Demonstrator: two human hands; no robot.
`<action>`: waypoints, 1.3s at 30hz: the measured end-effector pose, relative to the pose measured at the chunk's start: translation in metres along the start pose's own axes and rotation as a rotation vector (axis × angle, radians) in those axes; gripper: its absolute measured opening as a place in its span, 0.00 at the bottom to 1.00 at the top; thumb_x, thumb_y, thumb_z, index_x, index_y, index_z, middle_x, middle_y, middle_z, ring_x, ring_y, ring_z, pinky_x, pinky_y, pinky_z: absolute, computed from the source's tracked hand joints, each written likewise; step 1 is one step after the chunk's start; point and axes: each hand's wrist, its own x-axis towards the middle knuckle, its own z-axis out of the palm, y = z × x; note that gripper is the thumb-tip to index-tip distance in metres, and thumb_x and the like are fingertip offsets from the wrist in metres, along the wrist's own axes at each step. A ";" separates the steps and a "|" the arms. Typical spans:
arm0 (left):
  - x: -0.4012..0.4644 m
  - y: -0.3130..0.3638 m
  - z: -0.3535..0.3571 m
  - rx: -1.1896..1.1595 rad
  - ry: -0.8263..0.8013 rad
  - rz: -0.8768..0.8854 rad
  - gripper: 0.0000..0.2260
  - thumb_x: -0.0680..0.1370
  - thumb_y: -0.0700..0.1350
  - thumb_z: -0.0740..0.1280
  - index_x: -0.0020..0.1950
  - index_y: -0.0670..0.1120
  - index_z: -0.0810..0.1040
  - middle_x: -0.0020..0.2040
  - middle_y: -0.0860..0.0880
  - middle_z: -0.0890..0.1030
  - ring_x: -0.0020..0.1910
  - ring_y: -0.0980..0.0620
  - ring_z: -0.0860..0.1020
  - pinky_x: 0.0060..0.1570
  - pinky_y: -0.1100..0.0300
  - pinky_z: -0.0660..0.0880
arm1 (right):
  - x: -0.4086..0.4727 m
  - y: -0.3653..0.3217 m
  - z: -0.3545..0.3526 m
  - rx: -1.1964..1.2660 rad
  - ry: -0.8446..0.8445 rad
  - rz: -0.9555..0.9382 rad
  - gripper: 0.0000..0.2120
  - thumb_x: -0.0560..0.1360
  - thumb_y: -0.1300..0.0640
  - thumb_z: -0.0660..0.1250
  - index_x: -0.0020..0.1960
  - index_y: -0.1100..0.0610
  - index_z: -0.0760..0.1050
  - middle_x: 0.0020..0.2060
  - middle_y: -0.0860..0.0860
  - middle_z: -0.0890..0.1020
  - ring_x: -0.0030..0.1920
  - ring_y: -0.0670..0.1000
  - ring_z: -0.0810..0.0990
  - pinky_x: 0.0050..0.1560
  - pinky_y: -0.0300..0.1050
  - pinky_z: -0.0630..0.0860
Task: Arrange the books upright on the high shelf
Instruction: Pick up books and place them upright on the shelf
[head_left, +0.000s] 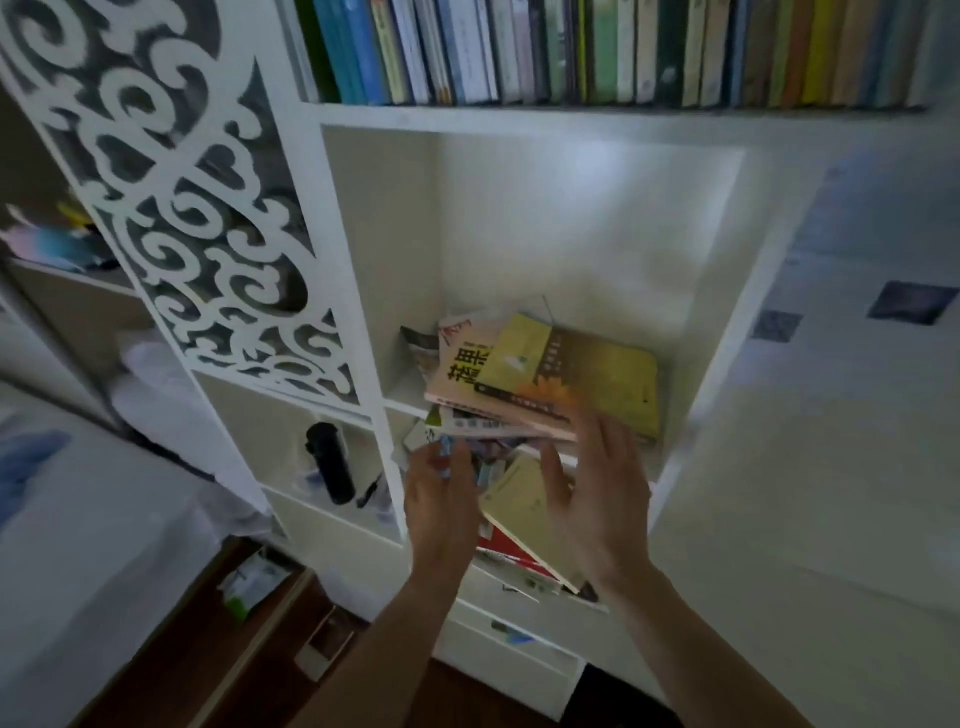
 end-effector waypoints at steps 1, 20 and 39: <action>0.014 0.006 0.000 -0.053 -0.025 -0.066 0.18 0.81 0.63 0.62 0.63 0.52 0.73 0.57 0.51 0.80 0.55 0.49 0.80 0.59 0.48 0.78 | 0.018 0.001 0.004 -0.050 -0.005 -0.006 0.19 0.78 0.52 0.69 0.67 0.56 0.74 0.59 0.53 0.79 0.61 0.55 0.76 0.59 0.52 0.78; 0.052 0.033 -0.002 0.142 -0.032 0.088 0.11 0.78 0.47 0.72 0.54 0.53 0.71 0.50 0.53 0.82 0.46 0.51 0.82 0.46 0.53 0.81 | 0.115 0.030 0.024 -0.584 -0.426 -0.232 0.23 0.81 0.42 0.56 0.67 0.58 0.69 0.39 0.49 0.78 0.28 0.48 0.73 0.26 0.42 0.74; 0.031 0.129 -0.005 -0.607 -0.472 -0.058 0.15 0.83 0.54 0.62 0.66 0.49 0.76 0.52 0.50 0.84 0.51 0.51 0.84 0.44 0.57 0.81 | 0.102 -0.059 -0.041 -0.025 0.108 -0.083 0.26 0.71 0.58 0.78 0.62 0.52 0.68 0.35 0.46 0.83 0.27 0.44 0.79 0.26 0.38 0.79</action>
